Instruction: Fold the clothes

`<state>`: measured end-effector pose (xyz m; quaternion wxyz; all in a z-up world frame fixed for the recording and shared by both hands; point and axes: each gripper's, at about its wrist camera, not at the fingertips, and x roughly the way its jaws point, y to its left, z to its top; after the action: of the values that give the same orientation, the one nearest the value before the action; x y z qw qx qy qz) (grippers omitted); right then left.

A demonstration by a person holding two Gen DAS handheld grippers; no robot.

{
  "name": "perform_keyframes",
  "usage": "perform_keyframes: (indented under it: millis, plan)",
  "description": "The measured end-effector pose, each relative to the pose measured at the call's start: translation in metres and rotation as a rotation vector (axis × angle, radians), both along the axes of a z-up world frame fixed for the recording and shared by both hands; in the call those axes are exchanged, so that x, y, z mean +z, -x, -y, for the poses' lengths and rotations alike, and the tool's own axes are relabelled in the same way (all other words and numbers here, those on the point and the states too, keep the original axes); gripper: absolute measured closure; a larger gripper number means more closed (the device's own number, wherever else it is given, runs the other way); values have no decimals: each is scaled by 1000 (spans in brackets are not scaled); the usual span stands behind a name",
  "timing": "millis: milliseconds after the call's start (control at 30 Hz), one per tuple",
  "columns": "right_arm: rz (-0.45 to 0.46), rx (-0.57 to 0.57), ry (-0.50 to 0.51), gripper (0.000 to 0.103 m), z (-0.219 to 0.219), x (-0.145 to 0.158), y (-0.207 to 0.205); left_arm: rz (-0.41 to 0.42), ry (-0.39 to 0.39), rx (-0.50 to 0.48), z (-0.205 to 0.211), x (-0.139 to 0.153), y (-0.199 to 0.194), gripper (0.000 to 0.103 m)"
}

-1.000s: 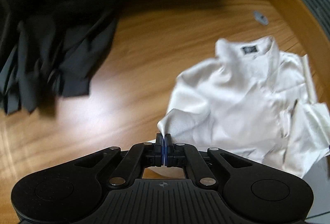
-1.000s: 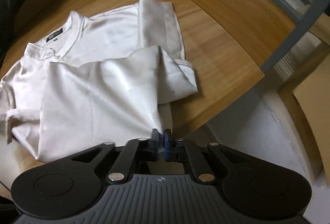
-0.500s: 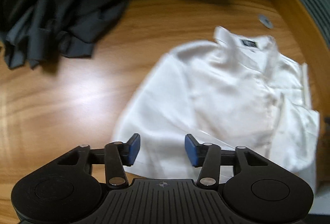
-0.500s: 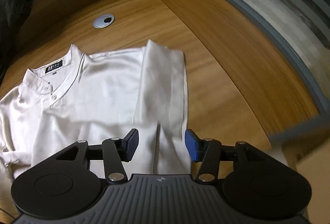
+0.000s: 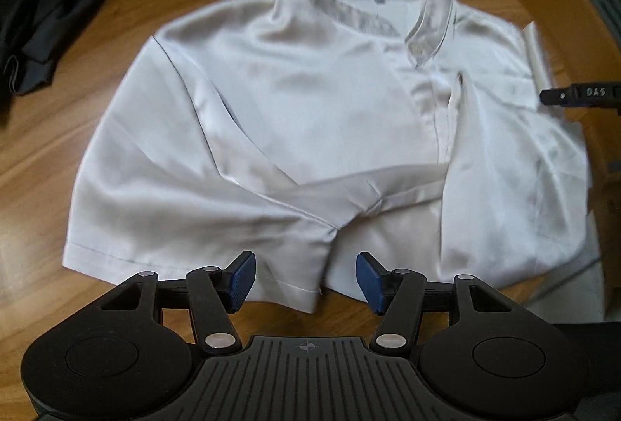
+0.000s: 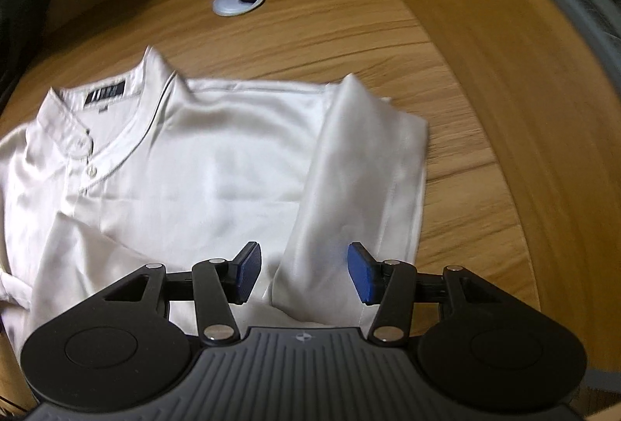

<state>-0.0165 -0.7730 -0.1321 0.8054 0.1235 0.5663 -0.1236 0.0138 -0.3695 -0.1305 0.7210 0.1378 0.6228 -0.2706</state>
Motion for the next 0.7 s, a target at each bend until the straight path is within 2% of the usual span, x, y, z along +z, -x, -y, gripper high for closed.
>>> perform_keyframes:
  millis: [67, 100, 133, 167, 200, 233, 300, 433, 700]
  plan:
    - [-4, 18, 15, 49, -1, -3, -2, 5, -24, 25, 2, -7, 0, 43]
    - [-5, 24, 22, 55, -1, -4, -2, 13, -34, 40, 2, -10, 0, 44]
    - [-5, 29, 31, 68, -1, -4, -3, 21, -44, 55, 2, -12, 0, 56]
    - [-4, 35, 39, 76, 0, -5, -3, 34, -51, 66, 2, -13, -1, 68]
    - [1, 41, 49, 85, 1, -4, -5, 50, -58, 75, 1, -13, -2, 90]
    - [5, 47, 58, 97, 2, -4, -6, 62, -60, 87, -1, -12, -5, 99]
    - [14, 59, 82, 101, 5, -1, -9, 92, -65, 115, -4, -8, -9, 99]
    - [39, 76, 153, 102, 11, 4, -20, 151, -88, 178, -18, 2, -23, 100]
    - [70, 107, 205, 102, 33, 10, -68, 175, -138, 345, -71, 12, -66, 100]
